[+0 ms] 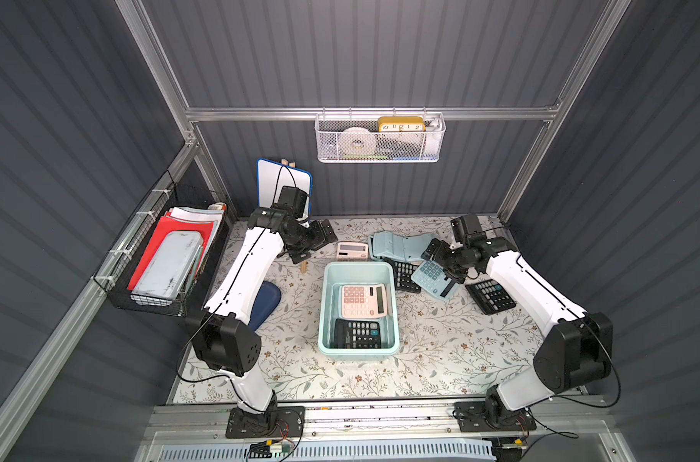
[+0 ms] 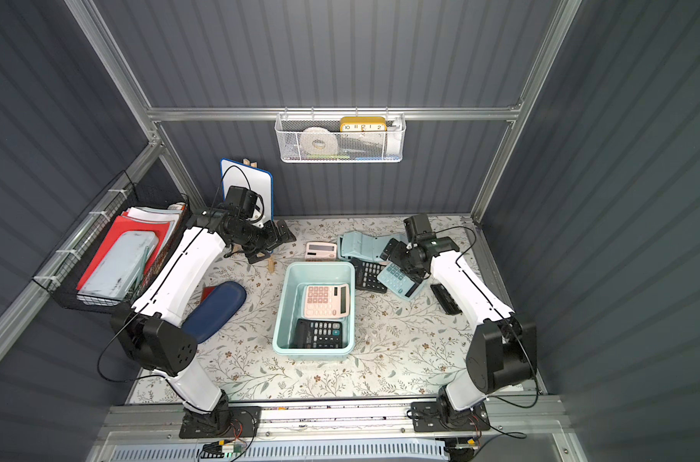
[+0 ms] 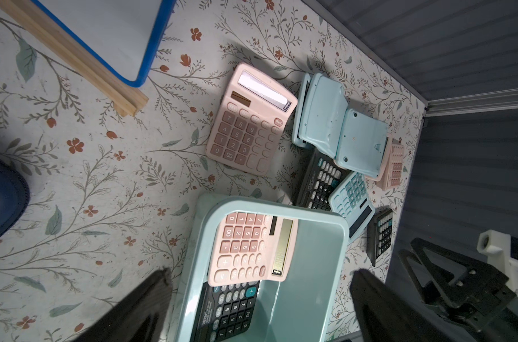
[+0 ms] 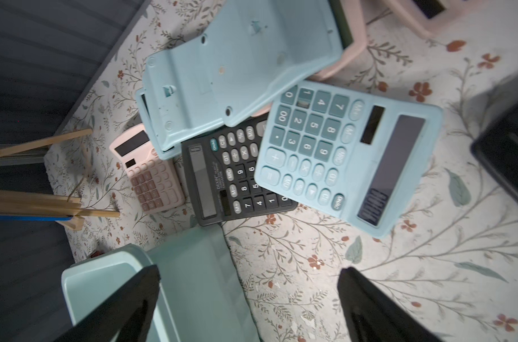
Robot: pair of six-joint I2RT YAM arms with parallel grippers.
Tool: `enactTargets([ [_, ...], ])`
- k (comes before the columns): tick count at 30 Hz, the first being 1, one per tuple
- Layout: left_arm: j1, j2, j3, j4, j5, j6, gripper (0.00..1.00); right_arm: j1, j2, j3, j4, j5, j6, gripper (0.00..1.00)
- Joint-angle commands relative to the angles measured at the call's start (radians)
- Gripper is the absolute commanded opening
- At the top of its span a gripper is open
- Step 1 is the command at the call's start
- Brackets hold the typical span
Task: Put the calculator in the storage box
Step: Pick up the calculator at the center of the board.
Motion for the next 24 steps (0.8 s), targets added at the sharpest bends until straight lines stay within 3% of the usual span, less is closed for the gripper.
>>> enactTargets([
  [1,0.007,-0.003,-0.018,-0.007,0.032,0.026,0.99,-0.037,-0.034,-0.060,0.031,-0.031,0.026,0.95],
  [13,0.007,0.027,0.004,-0.014,0.034,0.028,0.99,-0.167,-0.070,-0.286,0.123,-0.089,0.093,0.87],
  [24,0.007,0.028,0.008,-0.017,0.041,0.020,0.99,-0.231,0.086,-0.311,0.230,-0.089,0.093,0.87],
])
